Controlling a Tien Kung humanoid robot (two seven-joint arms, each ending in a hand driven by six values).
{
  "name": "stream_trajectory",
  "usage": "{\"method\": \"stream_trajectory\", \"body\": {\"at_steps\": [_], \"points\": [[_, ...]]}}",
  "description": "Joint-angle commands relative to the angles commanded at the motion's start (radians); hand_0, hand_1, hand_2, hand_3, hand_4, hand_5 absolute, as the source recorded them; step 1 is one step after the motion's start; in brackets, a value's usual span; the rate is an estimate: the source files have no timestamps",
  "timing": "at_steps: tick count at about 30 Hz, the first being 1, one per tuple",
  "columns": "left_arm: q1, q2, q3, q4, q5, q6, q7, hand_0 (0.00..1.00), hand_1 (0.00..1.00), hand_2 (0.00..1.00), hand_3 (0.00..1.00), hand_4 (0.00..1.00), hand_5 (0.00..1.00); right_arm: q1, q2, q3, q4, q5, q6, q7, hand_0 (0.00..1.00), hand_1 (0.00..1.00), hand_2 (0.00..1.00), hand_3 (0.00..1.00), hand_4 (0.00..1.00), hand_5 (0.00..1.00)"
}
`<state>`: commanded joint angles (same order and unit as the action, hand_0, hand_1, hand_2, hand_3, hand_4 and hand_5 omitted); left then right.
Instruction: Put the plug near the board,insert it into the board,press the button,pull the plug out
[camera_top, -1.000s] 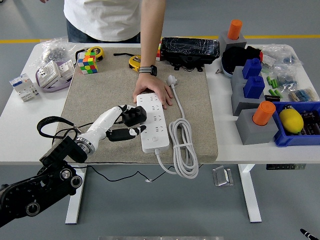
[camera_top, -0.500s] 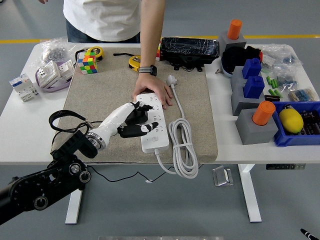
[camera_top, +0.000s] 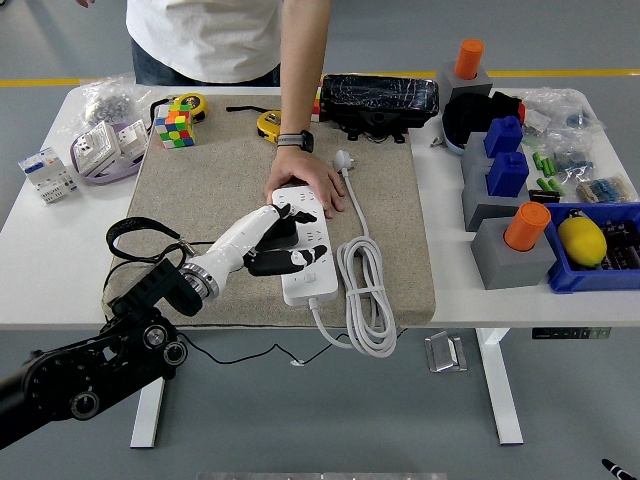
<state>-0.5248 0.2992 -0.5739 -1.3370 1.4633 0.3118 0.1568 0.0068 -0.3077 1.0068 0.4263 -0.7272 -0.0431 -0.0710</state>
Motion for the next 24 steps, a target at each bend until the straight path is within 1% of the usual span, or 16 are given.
{"method": "stream_trajectory", "body": {"at_steps": [3, 7, 8, 11, 13, 14, 17, 18, 19, 20, 22, 23, 24], "points": [[0.000, 0.002, -0.004, -0.002, -0.001, 0.000, 0.000, 0.789, 0.801, 0.765, 0.735, 0.785, 0.544, 0.000, 0.000, 0.003, -0.001, 0.000, 0.000, 0.000, 0.613, 0.668, 0.639, 0.573, 0.979, 0.584], [-0.005, 0.001, 0.005, 0.011, -0.003, -0.007, 0.007, 0.789, 0.801, 0.765, 0.735, 0.785, 0.544, 0.000, 0.000, 0.001, -0.001, 0.001, 0.000, 0.000, 0.613, 0.668, 0.639, 0.573, 0.979, 0.584], [-0.004, 0.001, 0.006, 0.010, -0.006, -0.005, 0.003, 0.784, 0.792, 0.758, 0.716, 0.787, 0.545, 0.000, 0.001, 0.002, 0.000, 0.001, 0.000, 0.000, 0.615, 0.667, 0.639, 0.573, 0.979, 0.584], [0.002, 0.001, -0.003, -0.001, -0.015, 0.021, -0.025, 0.784, 0.792, 0.758, 0.716, 0.787, 0.545, -0.001, 0.002, 0.003, -0.001, 0.000, -0.001, 0.001, 0.615, 0.667, 0.639, 0.573, 0.979, 0.584], [0.007, 0.004, -0.019, -0.018, -0.023, 0.037, -0.044, 0.784, 0.792, 0.758, 0.716, 0.787, 0.545, -0.001, 0.002, 0.003, -0.001, 0.000, 0.000, 0.001, 0.615, 0.667, 0.639, 0.573, 0.979, 0.584], [0.009, 0.006, -0.025, -0.025, -0.024, 0.041, -0.049, 0.722, 0.745, 0.729, 0.698, 0.786, 0.542, -0.001, 0.002, 0.003, -0.001, 0.000, 0.000, 0.001, 0.615, 0.668, 0.639, 0.573, 0.980, 0.584], [0.019, 0.019, -0.059, -0.072, -0.042, 0.048, -0.062, 0.722, 0.745, 0.729, 0.698, 0.786, 0.542, -0.002, 0.002, 0.001, -0.001, 0.000, -0.001, 0.000, 0.615, 0.668, 0.639, 0.573, 0.980, 0.584], [0.022, 0.022, -0.067, -0.084, -0.047, 0.047, -0.063, 0.722, 0.745, 0.729, 0.698, 0.786, 0.542, -0.003, 0.001, 0.001, -0.001, 0.000, -0.001, 0.000, 0.615, 0.668, 0.639, 0.573, 0.980, 0.584], [0.028, 0.028, -0.083, -0.108, -0.059, 0.042, -0.060, 0.722, 0.745, 0.729, 0.698, 0.786, 0.542, -0.003, 0.001, 0.001, -0.001, 0.000, -0.001, 0.000, 0.615, 0.668, 0.639, 0.573, 0.980, 0.584], [0.033, 0.032, -0.096, -0.127, -0.071, 0.036, -0.053, 0.416, 0.554, 0.573, 0.685, 0.795, 0.525, -0.003, 0.001, 0.000, -0.001, -0.001, 0.000, 0.000, 0.613, 0.667, 0.638, 0.573, 0.980, 0.584], [0.041, 0.038, -0.117, -0.157, -0.094, 0.015, -0.033, 0.416, 0.554, 0.573, 0.685, 0.795, 0.525, -0.003, 0.001, 0.001, -0.001, -0.001, 0.000, 0.000, 0.613, 0.667, 0.638, 0.573, 0.980, 0.584], [0.049, 0.044, -0.134, -0.182, -0.099, -0.012, -0.007, 0.416, 0.554, 0.573, 0.685, 0.795, 0.525, -0.004, 0.001, 0.002, -0.001, -0.002, 0.000, 0.000, 0.613, 0.667, 0.638, 0.573, 0.980, 0.584], [0.052, 0.046, -0.140, -0.194, -0.100, -0.028, 0.008, 0.416, 0.554, 0.573, 0.685, 0.795, 0.525, -0.004, 0.002, 0.002, -0.001, -0.002, 0.000, 0.000, 0.613, 0.667, 0.638, 0.573, 0.980, 0.584]]}}
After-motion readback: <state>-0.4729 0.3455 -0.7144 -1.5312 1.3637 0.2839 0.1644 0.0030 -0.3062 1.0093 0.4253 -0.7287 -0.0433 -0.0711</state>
